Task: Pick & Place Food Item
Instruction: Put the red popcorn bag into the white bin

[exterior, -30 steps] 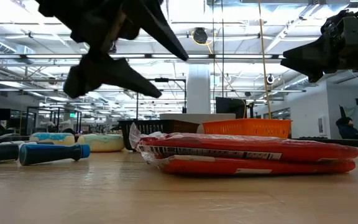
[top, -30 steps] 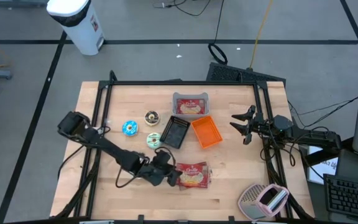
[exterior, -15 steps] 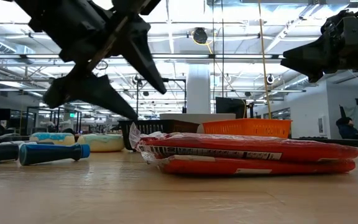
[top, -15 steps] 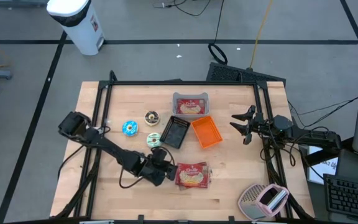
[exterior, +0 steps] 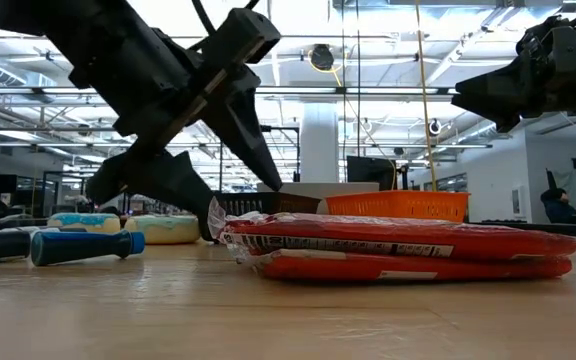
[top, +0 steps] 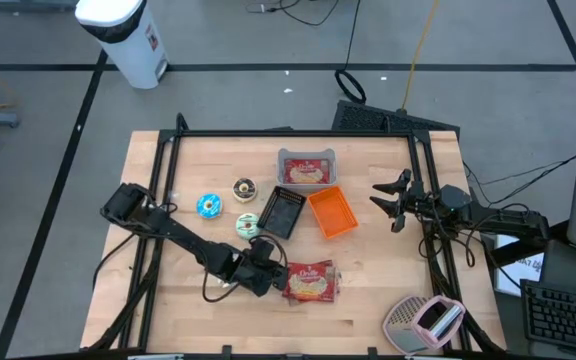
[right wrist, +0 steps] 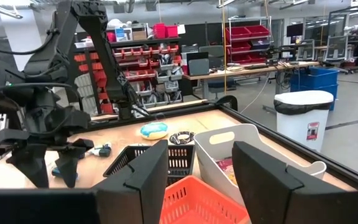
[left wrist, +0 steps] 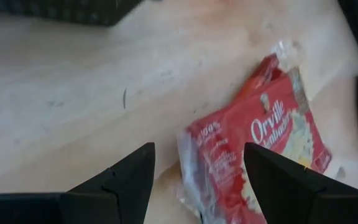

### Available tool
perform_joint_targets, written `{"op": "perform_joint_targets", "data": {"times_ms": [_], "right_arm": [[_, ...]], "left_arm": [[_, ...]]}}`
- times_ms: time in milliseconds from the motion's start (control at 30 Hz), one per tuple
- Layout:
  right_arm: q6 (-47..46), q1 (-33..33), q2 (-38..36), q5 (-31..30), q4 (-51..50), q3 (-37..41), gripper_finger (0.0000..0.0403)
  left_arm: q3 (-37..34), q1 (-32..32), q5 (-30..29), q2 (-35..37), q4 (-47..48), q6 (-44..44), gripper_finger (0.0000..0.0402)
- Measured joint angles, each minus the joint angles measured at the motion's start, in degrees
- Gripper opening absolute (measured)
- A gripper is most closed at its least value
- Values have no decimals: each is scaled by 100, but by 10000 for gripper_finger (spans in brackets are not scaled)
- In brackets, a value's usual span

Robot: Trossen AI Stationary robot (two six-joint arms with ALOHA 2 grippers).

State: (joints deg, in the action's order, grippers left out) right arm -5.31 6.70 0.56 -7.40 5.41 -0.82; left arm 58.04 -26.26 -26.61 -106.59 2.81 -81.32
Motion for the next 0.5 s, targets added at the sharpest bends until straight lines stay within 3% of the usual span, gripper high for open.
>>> {"op": "perform_joint_targets", "data": {"times_ms": [500], "right_arm": [[-1,0,-2,0,-2,1,167]], "left_arm": [[2,72,261,-389,-935,541,246]]}}
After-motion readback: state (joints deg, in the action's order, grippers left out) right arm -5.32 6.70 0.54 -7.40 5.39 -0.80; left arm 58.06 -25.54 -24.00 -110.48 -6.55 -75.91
